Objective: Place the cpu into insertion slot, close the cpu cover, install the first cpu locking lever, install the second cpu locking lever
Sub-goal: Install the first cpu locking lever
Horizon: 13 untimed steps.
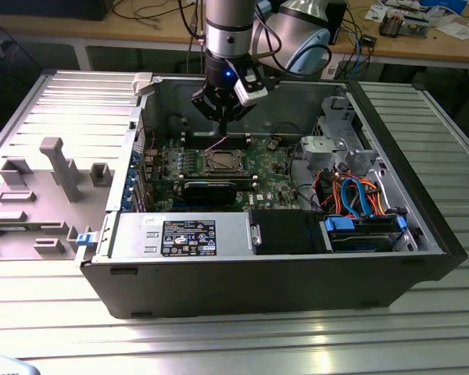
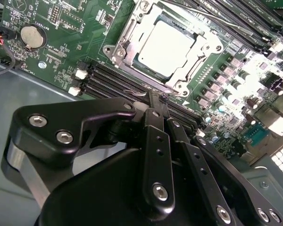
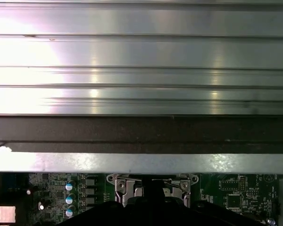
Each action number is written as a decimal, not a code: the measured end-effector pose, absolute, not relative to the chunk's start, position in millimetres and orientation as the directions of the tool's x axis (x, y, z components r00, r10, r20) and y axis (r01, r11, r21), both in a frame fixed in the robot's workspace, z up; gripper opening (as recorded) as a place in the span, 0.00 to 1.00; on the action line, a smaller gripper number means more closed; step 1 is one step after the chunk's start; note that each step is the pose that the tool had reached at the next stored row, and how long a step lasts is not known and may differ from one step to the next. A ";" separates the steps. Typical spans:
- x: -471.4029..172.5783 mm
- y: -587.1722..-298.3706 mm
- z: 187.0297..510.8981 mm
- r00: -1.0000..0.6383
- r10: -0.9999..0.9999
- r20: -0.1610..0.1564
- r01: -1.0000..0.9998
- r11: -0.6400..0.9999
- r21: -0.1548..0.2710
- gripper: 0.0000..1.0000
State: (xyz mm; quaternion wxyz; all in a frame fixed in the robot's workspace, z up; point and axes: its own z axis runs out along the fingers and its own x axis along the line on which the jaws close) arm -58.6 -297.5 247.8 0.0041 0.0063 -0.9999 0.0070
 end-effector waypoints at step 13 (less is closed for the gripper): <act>-51.6 -295.8 243.8 -1.000 -0.013 0.008 -0.013 1.000 -0.014 0.11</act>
